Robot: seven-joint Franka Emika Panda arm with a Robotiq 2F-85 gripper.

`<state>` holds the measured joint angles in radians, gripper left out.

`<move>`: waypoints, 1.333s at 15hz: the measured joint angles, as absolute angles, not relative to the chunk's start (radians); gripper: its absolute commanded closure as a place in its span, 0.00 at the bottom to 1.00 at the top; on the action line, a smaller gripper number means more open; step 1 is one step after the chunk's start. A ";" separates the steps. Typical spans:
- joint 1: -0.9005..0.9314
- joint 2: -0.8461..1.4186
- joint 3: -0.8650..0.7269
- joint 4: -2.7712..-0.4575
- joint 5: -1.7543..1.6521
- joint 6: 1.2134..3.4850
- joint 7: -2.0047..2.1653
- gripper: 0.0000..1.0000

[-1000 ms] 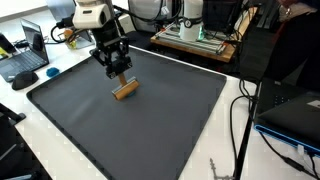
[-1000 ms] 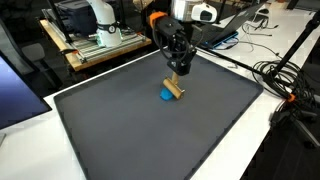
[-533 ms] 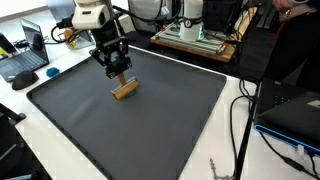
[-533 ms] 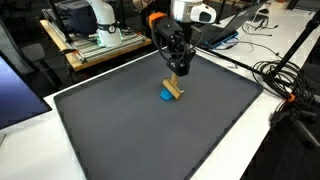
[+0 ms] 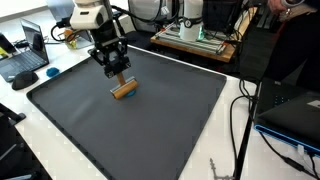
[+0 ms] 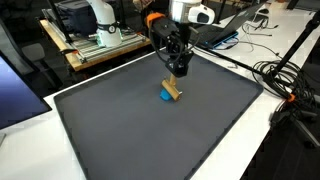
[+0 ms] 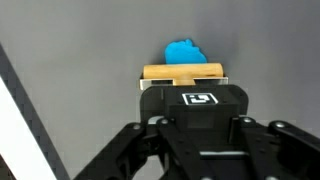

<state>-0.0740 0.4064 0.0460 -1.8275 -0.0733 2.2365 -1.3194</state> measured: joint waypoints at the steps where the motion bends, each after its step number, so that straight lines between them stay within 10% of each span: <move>1: -0.074 0.407 0.045 -1.827 -0.073 2.237 -1.318 0.79; 20: -0.074 0.407 0.031 -1.825 -0.142 2.221 -1.302 0.79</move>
<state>-0.0737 0.4072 0.0314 -1.8250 -0.1424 2.2211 -1.3015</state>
